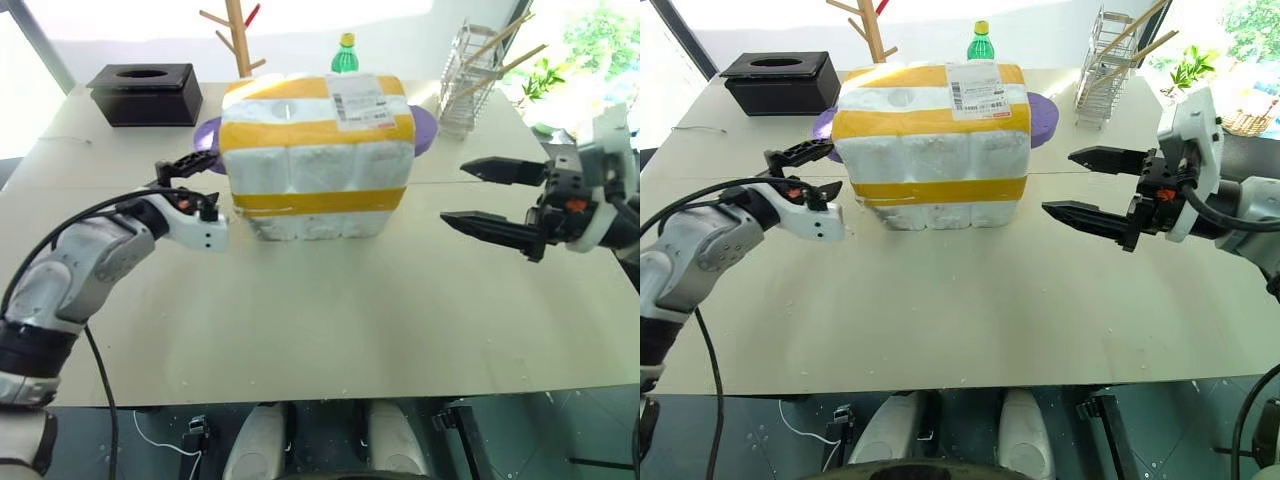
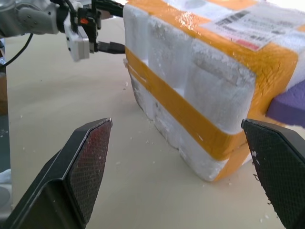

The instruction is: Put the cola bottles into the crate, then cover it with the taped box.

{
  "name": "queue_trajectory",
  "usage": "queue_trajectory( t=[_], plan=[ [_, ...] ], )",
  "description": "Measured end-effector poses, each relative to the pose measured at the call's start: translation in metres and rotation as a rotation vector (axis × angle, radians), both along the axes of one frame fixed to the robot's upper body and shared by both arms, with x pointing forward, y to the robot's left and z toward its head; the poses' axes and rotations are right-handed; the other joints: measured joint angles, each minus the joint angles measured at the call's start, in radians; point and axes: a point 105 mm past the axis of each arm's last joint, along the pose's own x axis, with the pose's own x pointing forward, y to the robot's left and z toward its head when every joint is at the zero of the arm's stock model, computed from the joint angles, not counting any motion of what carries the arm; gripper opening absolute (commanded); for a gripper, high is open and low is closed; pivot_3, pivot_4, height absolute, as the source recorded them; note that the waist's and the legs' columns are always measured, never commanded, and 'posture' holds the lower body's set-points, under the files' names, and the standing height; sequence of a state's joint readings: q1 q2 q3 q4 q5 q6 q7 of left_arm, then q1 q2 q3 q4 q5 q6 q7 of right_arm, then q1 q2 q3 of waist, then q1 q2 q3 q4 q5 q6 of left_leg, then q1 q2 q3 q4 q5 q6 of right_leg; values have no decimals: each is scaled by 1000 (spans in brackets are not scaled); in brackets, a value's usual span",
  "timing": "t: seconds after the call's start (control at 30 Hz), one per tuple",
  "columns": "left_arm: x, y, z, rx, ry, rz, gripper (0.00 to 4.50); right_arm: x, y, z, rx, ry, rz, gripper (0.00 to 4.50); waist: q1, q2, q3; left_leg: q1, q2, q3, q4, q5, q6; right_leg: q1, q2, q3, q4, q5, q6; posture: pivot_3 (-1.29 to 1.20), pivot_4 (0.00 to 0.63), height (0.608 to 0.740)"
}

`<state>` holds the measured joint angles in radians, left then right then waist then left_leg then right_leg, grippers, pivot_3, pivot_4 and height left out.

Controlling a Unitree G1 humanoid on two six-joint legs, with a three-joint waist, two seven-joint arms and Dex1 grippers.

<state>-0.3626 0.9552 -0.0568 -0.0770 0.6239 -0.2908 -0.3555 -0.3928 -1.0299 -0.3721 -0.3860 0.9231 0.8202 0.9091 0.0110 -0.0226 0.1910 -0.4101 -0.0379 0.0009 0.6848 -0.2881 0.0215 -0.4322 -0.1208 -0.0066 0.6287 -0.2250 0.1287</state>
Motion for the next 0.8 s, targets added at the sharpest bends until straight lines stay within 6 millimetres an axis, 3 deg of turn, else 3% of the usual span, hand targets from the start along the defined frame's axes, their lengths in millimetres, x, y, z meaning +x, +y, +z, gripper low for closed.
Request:
queue_trajectory(
  t=[0.13, 0.27, 0.33, 0.5, 0.63, 0.8],
  plan=[
    [-15, 15, -15, -302, 202, 57, 4248, 1, -7, -5, 6, 21, -23, 4500, 2, 0, 0, 0, 0, 0, 0, 0, 0, 0, -1, 0, -1, 0, 0, 0, 150, 740],
    [-20, 37, -6, -987, 566, 138, 4248, 4, -16, -8, 15, 28, -47, 4500, 3, 0, 0, 0, 0, -3, 2, 1, -1, 2, 0, -1, 0, 0, 0, 0, 150, 740],
    [-29, 43, 9, -1182, 741, 91, 4248, 7, -21, -9, 19, 31, -61, 4500, -2, 0, 0, 1, 0, -3, 2, 1, -2, 2, 1, -1, 0, 0, 0, 0, 150, 740],
    [-57, 36, 55, -1197, 981, -87, 4248, 15, -28, -8, 15, 30, -67, 4500, -12, 1, 0, 2, 0, -3, 1, 1, -2, 2, 2, -1, 0, 0, 0, 0, 150, 740],
    [-70, 39, 64, -1194, 1128, -137, 4248, 17, -27, -4, 8, 27, -45, 4500, -22, 2, 0, 2, 0, -3, 0, 1, -2, 3, 2, -1, 0, 0, -1, 0, 150, 740],
    [-82, 46, 77, -1082, 1166, -170, 4248, 16, -21, -4, -4, 40, 9, 4500, -24, 3, 0, 2, 0, -3, -1, 1, -2, 2, 2, -1, -1, 0, -1, 0, 150, 740]
  ],
)
